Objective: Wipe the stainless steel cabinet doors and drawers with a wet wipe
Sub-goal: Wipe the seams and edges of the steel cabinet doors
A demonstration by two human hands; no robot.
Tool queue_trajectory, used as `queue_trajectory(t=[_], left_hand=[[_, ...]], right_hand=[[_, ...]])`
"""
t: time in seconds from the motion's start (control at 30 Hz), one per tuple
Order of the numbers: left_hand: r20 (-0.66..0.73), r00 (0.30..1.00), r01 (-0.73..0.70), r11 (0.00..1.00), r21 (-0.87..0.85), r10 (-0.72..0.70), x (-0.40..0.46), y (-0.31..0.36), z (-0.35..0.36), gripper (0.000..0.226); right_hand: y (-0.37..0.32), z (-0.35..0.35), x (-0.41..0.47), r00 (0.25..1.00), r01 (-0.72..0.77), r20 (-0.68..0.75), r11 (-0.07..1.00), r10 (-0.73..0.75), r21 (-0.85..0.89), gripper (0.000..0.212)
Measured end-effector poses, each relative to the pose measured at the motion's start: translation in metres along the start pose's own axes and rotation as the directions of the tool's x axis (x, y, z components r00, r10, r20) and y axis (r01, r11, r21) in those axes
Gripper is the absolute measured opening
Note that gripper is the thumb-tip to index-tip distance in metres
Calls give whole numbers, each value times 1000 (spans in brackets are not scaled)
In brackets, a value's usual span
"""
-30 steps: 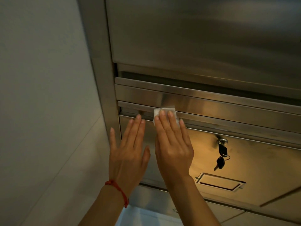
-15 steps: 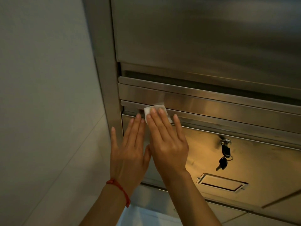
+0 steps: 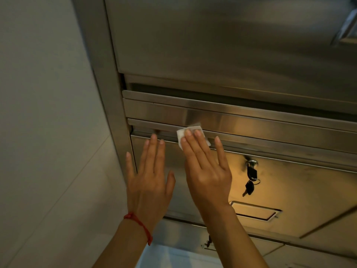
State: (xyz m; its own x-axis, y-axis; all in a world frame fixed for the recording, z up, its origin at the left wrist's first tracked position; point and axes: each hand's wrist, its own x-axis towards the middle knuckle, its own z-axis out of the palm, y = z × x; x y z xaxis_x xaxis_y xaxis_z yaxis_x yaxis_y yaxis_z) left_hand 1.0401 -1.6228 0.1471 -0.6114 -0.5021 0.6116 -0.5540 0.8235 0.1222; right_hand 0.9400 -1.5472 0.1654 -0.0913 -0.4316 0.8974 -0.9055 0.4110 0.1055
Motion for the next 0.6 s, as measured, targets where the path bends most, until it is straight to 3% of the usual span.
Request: queue_trajectory(t=[0.6], left_hand=[[-17, 995, -99, 995, -34, 98, 1, 47, 8, 60]], right_hand=[[47, -24, -22, 998, -64, 2, 997, 64, -43, 32]])
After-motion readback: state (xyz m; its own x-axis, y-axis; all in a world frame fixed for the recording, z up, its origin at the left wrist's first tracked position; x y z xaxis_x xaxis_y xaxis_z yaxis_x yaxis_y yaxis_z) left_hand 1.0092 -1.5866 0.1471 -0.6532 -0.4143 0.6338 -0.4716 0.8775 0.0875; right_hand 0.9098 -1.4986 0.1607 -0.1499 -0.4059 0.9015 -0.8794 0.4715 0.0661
